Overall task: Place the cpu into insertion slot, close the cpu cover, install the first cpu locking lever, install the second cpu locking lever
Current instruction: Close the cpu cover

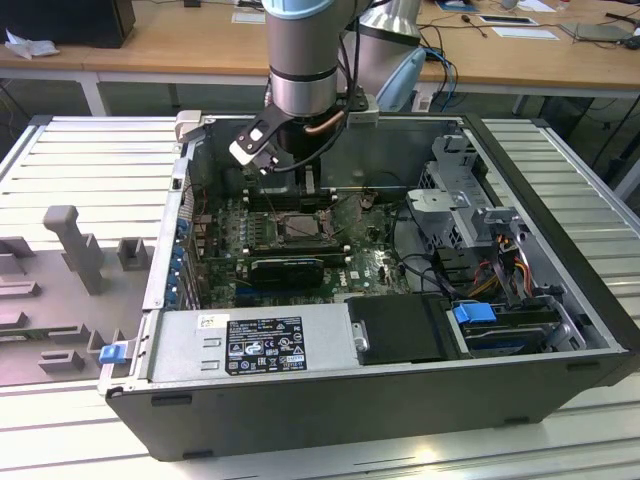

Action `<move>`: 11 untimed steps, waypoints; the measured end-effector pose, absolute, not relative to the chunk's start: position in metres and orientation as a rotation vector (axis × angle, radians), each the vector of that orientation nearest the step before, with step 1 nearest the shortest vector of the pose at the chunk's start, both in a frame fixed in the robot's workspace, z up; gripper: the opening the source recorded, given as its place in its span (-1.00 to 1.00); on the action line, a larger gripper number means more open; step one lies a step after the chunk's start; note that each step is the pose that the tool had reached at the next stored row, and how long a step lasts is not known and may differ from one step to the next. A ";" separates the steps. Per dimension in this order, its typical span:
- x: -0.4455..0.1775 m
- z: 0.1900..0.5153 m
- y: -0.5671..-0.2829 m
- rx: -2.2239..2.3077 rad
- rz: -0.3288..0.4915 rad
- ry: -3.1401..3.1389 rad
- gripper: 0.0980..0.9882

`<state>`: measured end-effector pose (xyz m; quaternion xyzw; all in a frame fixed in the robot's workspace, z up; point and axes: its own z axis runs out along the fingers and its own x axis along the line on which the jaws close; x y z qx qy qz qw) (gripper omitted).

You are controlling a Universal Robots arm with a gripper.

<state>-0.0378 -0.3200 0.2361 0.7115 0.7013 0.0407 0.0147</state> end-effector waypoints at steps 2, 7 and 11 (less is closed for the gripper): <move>-0.037 0.236 -0.320 2.215 0.126 2.183 -0.98; -0.037 0.236 -0.321 2.215 0.127 2.183 -0.98; -0.037 0.245 -0.320 2.215 0.127 2.183 -0.98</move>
